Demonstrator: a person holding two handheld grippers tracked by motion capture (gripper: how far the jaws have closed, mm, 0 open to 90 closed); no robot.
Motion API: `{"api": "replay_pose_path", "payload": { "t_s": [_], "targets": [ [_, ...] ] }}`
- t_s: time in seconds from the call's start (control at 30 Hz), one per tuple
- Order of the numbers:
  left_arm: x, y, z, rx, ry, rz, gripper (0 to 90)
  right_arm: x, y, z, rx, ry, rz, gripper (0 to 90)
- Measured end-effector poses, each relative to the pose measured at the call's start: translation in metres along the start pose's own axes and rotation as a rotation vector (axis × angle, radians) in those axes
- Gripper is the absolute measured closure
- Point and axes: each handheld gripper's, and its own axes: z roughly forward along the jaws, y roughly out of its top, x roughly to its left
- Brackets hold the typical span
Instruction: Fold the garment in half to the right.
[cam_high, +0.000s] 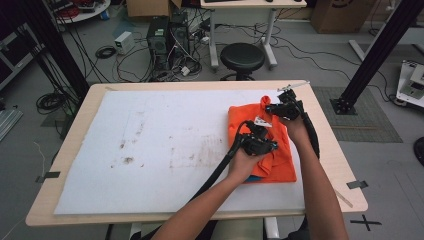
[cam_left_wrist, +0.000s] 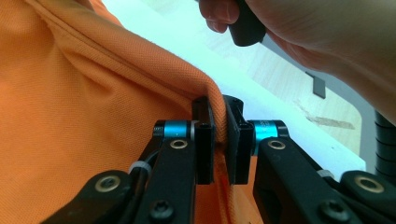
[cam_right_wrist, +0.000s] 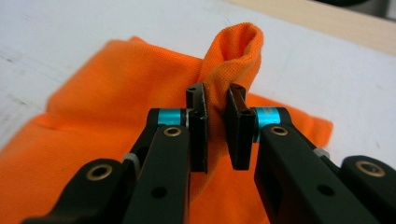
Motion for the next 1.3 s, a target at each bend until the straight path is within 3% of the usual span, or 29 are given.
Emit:
{"api": "replay_pose_path", "payload": {
  "t_s": [0.13, 0.2, 0.27, 0.43, 0.63, 0.77, 0.87, 1.0, 1.1, 1.3],
  "targets": [
    [-0.002, -0.006, 0.013, 0.022, 0.008, 0.005, 80.7, -0.009, -0.012, 0.004, 0.022, -0.02, 0.024, 80.6],
    [-0.001, -0.008, 0.014, 0.018, 0.002, -0.003, 74.7, -0.013, -0.017, 0.005, 0.026, -0.028, 0.036, 80.0],
    [0.0, -0.01, 0.01, 0.014, 0.022, 0.014, 67.5, -0.016, -0.02, 0.004, 0.027, -0.029, 0.045, 78.6],
    [0.021, -0.02, -0.02, -0.045, 0.092, 0.012, 50.6, -0.021, -0.025, -0.003, 0.013, -0.048, 0.067, 68.2],
    [0.062, -0.042, -0.069, -0.148, 0.192, -0.01, 41.9, -0.021, -0.026, -0.02, -0.039, -0.107, 0.094, 60.0],
    [0.089, -0.056, -0.092, -0.17, 0.231, -0.05, 32.3, -0.017, -0.027, -0.022, -0.029, -0.091, 0.078, 62.7],
    [0.107, -0.068, -0.107, -0.192, 0.291, -0.071, 22.7, -0.013, -0.031, -0.013, 0.015, -0.096, 0.07, 63.2],
    [0.126, -0.08, -0.126, -0.189, 0.34, -0.068, 22.7, -0.012, -0.039, -0.001, 0.07, -0.104, 0.077, 70.2],
    [0.138, -0.086, -0.14, -0.193, 0.365, -0.08, 22.7, -0.015, -0.044, 0.004, 0.11, -0.122, 0.07, 88.2],
    [0.157, -0.089, -0.168, -0.218, 0.412, -0.084, 22.7, -0.022, -0.05, -0.002, 0.139, -0.162, 0.075, 90.0]
  ]
}}
